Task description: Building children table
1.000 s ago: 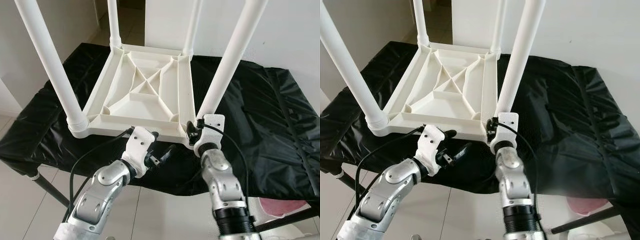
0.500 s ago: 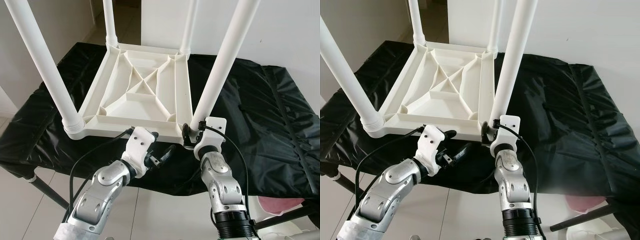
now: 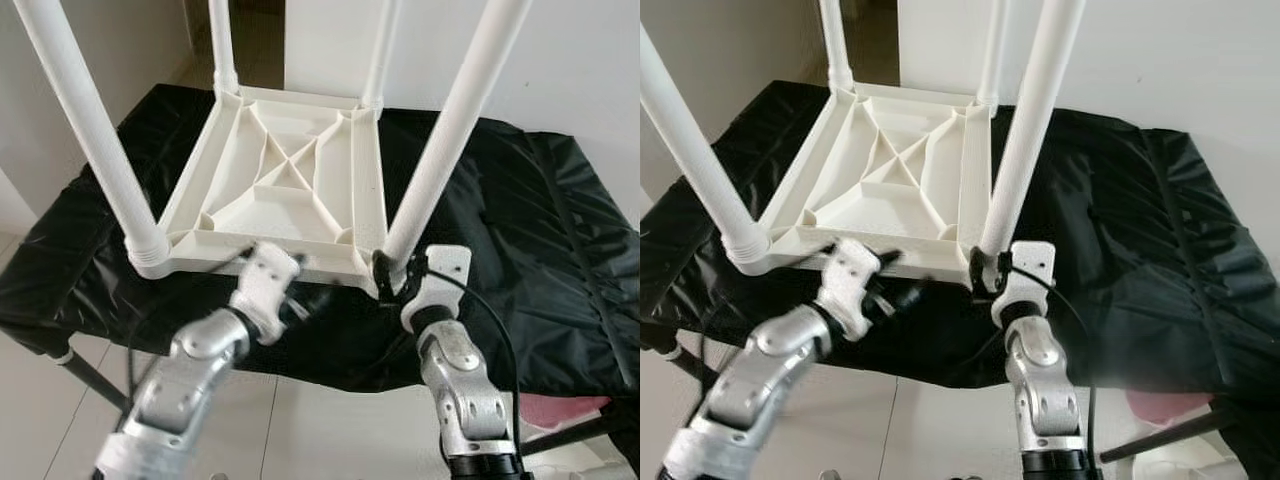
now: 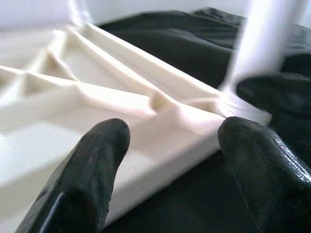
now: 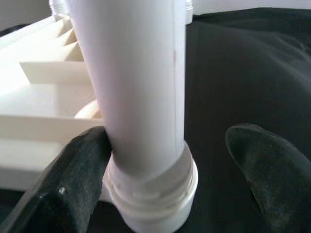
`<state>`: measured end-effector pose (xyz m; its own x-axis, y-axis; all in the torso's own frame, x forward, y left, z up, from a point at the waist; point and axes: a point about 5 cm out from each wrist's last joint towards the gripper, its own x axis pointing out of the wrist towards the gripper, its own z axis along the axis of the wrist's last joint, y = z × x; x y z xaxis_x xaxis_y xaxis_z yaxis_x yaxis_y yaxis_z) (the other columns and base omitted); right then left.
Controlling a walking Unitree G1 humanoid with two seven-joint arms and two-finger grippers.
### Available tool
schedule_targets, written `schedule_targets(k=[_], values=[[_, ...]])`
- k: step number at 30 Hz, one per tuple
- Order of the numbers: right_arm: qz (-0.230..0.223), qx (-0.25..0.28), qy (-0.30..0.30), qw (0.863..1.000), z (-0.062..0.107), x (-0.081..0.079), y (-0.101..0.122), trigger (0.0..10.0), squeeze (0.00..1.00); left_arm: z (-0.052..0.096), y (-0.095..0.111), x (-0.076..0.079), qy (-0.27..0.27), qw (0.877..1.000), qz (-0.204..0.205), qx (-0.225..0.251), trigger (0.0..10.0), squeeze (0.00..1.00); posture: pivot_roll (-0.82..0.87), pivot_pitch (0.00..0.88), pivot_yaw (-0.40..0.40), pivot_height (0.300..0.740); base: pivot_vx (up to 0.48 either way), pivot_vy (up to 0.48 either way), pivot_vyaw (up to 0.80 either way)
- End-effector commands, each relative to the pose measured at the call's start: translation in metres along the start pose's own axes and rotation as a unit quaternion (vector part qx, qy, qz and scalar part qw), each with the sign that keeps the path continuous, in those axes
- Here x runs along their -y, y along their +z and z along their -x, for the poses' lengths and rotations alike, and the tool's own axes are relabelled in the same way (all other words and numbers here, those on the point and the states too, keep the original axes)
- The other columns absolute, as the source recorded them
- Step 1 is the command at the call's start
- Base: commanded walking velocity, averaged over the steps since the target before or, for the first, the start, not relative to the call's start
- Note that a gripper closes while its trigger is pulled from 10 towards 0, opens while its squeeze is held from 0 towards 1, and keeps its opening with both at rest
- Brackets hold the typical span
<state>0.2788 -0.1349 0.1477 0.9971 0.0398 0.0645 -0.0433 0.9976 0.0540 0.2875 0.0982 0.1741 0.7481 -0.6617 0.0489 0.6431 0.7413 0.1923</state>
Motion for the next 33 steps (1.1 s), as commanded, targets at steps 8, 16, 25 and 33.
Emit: schedule_targets(k=[8,16,25,33], values=[[0.021,-0.005,0.015,1.0,0.02,0.01,-0.008,10.0,0.0,-0.009,0.012,-0.035,0.019,0.999,-0.045,0.008,10.0,0.0,-0.01,0.107,-0.033,0.74,0.0,0.0,0.0],[0.034,0.002,0.039,0.999,0.035,0.014,-0.011,0.0,0.0,-0.019,0.006,-0.054,0.033,0.994,-0.096,-0.038,10.0,0.0,-0.01,0.105,-0.02,0.74,0.0,0.0,0.0],[0.023,0.001,0.137,0.99,0.039,-0.007,-0.017,3.8,0.0,-0.021,-0.007,-0.06,0.043,0.992,-0.094,-0.071,10.0,0.0,-0.01,0.094,-0.011,0.74,0.0,0.0,0.0],[0.051,0.005,0.18,0.982,0.028,-0.019,-0.018,10.0,0.0,-0.013,-0.013,-0.057,-0.003,0.995,-0.074,-0.064,10.0,0.0,0.01,0.089,-0.017,0.74,0.0,0.0,0.0]])
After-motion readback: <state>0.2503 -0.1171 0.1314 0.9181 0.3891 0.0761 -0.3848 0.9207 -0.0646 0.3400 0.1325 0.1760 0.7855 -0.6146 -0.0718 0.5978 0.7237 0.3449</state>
